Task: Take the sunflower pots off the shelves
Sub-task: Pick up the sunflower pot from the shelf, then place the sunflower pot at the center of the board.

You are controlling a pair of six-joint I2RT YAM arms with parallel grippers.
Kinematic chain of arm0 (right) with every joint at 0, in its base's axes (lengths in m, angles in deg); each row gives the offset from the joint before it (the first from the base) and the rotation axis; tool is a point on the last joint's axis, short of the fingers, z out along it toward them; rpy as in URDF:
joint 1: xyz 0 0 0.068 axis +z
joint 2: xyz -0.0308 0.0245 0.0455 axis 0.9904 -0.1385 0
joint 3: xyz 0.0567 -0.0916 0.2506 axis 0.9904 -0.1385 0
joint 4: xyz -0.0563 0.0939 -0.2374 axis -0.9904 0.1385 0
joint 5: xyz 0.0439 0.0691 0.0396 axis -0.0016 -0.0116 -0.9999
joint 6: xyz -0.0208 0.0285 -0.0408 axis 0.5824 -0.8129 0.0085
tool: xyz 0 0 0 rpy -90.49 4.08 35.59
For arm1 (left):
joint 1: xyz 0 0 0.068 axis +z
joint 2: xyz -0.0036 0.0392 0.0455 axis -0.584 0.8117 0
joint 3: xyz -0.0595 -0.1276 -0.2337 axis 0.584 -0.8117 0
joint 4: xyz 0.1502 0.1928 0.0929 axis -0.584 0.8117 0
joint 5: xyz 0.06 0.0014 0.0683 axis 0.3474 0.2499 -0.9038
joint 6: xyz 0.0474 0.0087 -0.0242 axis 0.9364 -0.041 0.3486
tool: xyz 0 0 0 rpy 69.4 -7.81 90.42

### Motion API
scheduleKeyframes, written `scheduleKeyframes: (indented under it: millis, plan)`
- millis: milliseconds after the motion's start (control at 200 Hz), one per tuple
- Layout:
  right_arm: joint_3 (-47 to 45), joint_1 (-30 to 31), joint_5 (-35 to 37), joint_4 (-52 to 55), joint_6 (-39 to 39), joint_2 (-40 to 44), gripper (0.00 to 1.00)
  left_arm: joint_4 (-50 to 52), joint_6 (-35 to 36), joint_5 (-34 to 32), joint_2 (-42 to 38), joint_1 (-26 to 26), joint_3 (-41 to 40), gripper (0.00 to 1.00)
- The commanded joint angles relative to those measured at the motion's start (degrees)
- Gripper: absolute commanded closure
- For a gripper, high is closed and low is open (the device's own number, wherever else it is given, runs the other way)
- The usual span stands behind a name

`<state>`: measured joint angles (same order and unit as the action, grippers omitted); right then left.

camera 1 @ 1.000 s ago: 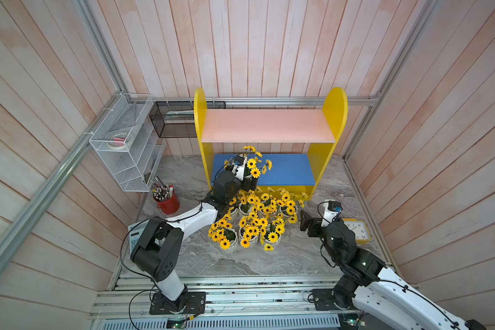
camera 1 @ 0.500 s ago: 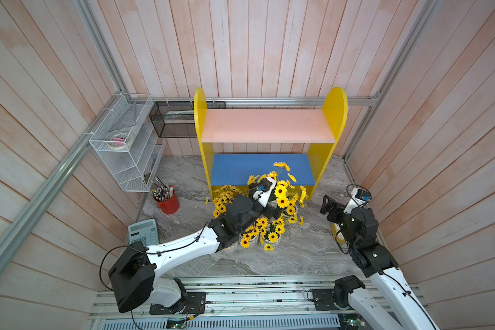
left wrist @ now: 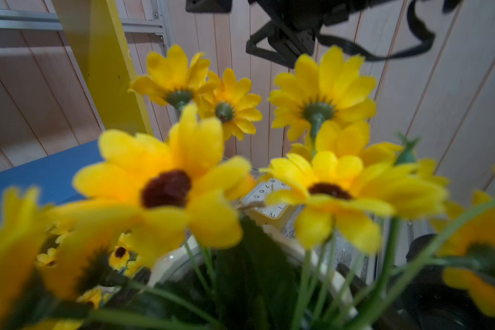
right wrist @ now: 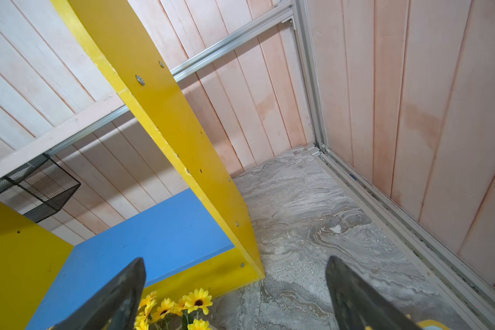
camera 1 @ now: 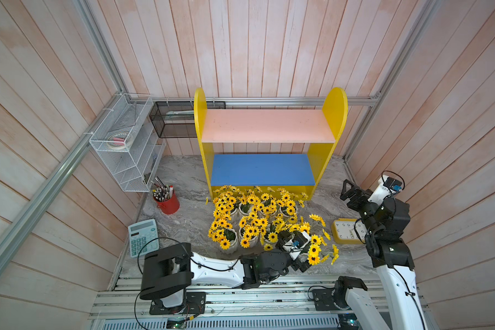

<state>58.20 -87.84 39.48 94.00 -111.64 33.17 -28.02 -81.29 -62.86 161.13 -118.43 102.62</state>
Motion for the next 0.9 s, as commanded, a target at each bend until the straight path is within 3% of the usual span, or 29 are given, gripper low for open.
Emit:
scheduleKeyframes:
  millis: [0, 235, 365, 545, 890]
  plan:
    - [1.9, -0.4, -2.9, -1.1, -0.3, 0.5, 0.02, -17.3, 2.9, -5.2, 5.6, -2.7, 0.9, 1.0]
    - [0.4, -0.4, -4.5, -1.2, -0.3, 2.2, 0.02, -26.8, 4.0, -6.5, 16.8, -3.2, 3.3, 1.0]
    - [-0.3, -0.4, -5.5, -1.6, -0.4, 3.0, 0.02, -26.3, -0.3, -4.4, 20.5, -0.8, 4.1, 1.0]
    - [-1.1, -0.4, -7.4, -2.6, -0.9, 3.5, 0.02, -27.7, 1.7, -5.3, 23.7, 0.8, 5.3, 1.0]
    - [-3.2, -0.4, -11.4, -4.3, -2.8, 4.2, 0.02, -19.1, -4.7, 1.1, 25.4, 6.1, 4.4, 1.0]
